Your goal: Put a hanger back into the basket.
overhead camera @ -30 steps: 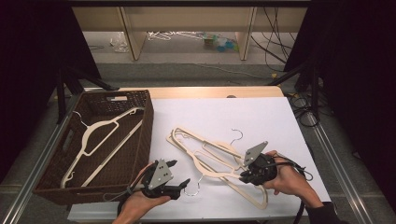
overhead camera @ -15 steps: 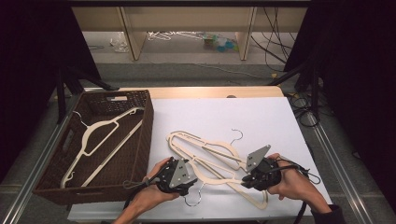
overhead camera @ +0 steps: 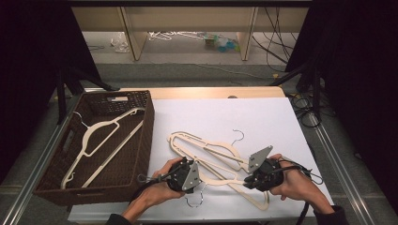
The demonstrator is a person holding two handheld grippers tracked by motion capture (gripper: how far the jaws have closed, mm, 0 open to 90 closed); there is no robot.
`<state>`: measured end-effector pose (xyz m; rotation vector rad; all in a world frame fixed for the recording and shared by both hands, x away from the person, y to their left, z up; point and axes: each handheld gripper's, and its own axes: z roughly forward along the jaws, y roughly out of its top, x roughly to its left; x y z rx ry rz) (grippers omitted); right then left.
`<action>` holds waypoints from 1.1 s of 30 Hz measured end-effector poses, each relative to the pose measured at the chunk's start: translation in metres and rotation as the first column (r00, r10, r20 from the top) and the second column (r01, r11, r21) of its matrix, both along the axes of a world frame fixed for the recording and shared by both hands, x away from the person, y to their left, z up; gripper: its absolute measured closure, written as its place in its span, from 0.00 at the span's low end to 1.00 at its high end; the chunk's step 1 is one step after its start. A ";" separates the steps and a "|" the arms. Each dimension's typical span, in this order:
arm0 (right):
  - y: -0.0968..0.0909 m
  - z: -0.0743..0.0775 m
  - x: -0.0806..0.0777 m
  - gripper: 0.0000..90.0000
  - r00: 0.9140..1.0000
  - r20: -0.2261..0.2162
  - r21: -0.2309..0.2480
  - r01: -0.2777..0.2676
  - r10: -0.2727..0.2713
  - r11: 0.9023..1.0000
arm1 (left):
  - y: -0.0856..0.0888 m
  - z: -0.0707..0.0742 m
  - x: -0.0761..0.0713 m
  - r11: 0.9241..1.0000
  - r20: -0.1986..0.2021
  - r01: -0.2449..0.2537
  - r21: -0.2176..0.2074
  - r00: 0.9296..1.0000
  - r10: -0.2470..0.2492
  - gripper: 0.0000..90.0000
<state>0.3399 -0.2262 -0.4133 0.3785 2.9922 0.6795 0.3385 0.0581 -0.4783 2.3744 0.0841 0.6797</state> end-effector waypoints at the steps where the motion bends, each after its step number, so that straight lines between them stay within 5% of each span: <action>1: -0.001 0.000 0.001 0.88 1.000 0.000 0.004 0.002 -0.002 1.000 | -0.002 0.001 0.000 0.999 0.013 0.035 0.003 0.999 -0.035 0.46; 5: -0.003 -0.002 0.002 0.88 1.000 -0.003 -0.001 0.002 -0.002 1.000 | -0.006 0.002 0.000 0.994 0.036 0.103 0.048 0.994 -0.105 0.55; 10: -0.008 -0.003 0.004 0.88 1.000 -0.011 0.003 -0.004 0.004 1.000 | -0.014 0.005 -0.002 0.972 0.053 0.209 0.106 0.975 -0.216 0.69; 16: -0.015 -0.007 0.010 0.87 1.000 -0.020 0.007 0.012 -0.012 1.000 | -0.019 0.013 -0.003 0.962 0.094 0.244 0.121 0.962 -0.256 0.79; 17: -0.017 -0.009 0.011 0.87 1.000 -0.023 0.010 0.014 -0.014 1.000 | -0.020 0.019 -0.002 0.951 0.108 0.259 0.170 0.954 -0.279 0.80; 21: -0.023 -0.008 0.014 0.82 0.998 -0.011 0.032 0.061 -0.060 0.998 | -0.024 0.027 -0.002 0.963 0.148 0.244 0.112 0.954 -0.259 0.86; 26: -0.031 0.005 0.015 0.66 0.988 0.061 0.094 0.139 -0.145 0.986 | -0.028 0.040 -0.003 0.969 0.193 0.225 0.101 0.951 -0.241 0.91; 30: -0.034 0.021 0.011 0.57 0.971 0.120 0.156 0.188 -0.208 0.970 | -0.029 0.048 -0.001 0.976 0.191 0.202 0.086 0.958 -0.215 0.94; 31: -0.035 0.023 0.011 0.55 0.968 0.137 0.167 0.189 -0.212 0.968 | -0.028 0.053 0.001 0.981 0.177 0.191 0.045 0.964 -0.196 0.95; 33: -0.034 0.028 0.008 0.52 0.958 0.151 0.192 0.212 -0.243 0.958 | -0.027 0.056 0.002 0.983 0.171 0.180 0.034 0.968 -0.183 0.95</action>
